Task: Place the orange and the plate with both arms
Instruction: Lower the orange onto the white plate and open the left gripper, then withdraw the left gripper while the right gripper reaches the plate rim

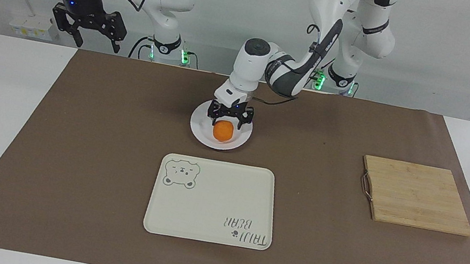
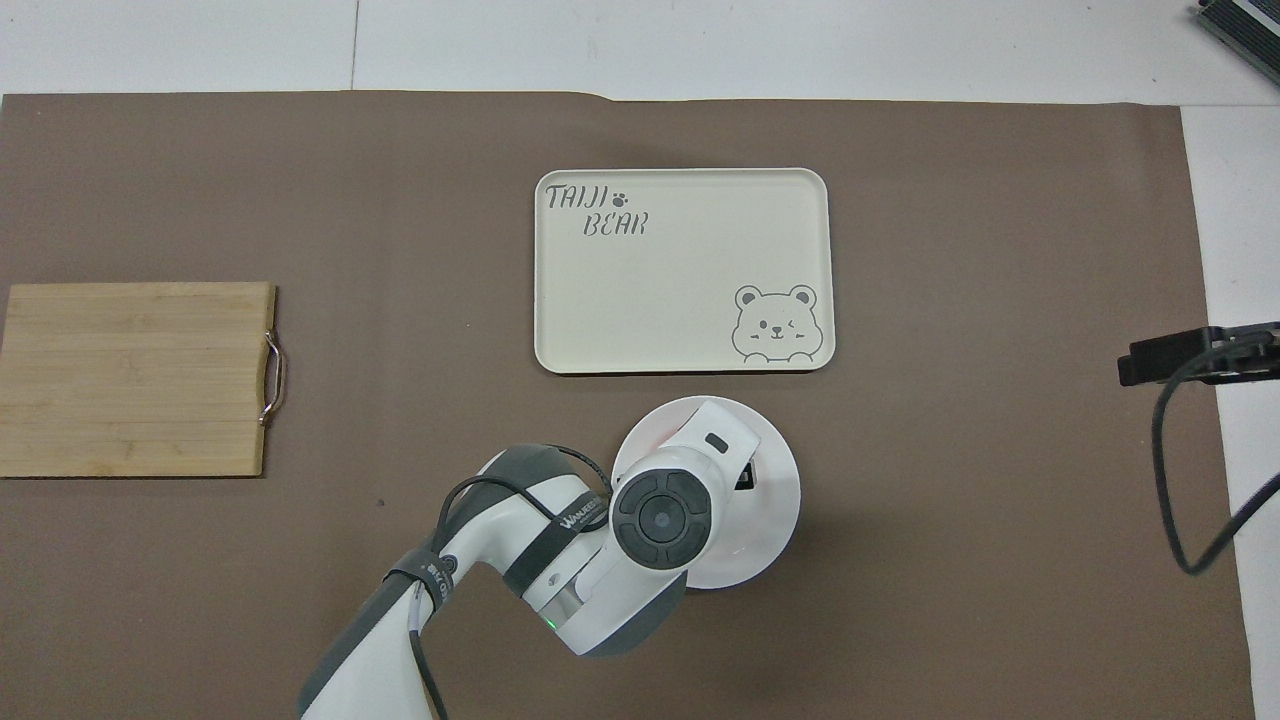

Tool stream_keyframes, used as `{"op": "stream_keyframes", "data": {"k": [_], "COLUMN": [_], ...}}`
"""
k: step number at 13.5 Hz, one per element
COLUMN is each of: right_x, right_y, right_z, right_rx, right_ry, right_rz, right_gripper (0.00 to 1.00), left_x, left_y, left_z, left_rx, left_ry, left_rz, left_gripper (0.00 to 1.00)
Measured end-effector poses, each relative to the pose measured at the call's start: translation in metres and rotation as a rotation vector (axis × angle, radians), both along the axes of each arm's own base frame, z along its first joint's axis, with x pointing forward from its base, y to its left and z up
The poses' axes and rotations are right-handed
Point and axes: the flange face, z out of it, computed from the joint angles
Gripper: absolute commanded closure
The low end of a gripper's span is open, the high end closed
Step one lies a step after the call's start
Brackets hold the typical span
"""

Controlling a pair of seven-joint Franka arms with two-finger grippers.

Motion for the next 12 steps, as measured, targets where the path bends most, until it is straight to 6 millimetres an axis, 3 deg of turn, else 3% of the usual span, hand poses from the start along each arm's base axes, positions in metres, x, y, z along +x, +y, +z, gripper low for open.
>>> {"op": "stream_keyframes", "data": {"k": [5,8,12], "right_x": [0.001,0.000,-0.001], "right_y": [0.012,0.018,0.031], "right_z": [-0.006,-0.031,-0.061], "right_rx": [0.032,0.158,0.313], "right_ry": [0.007,0.058,0.096], "right_rz": [0.036,0.026,0.041], "right_gripper": [0.00,0.00,0.00], "left_x": [0.050,0.092,0.143], "left_y": [0.064,0.120,0.198], "left_z": [0.079,0.128,0.171], "left_rx": [0.025,0.020,0.050], "left_ry": [0.002,-0.018,-0.056], "left_rz": [0.097,0.175,0.099], "left_gripper": [0.00,0.00,0.00]}}
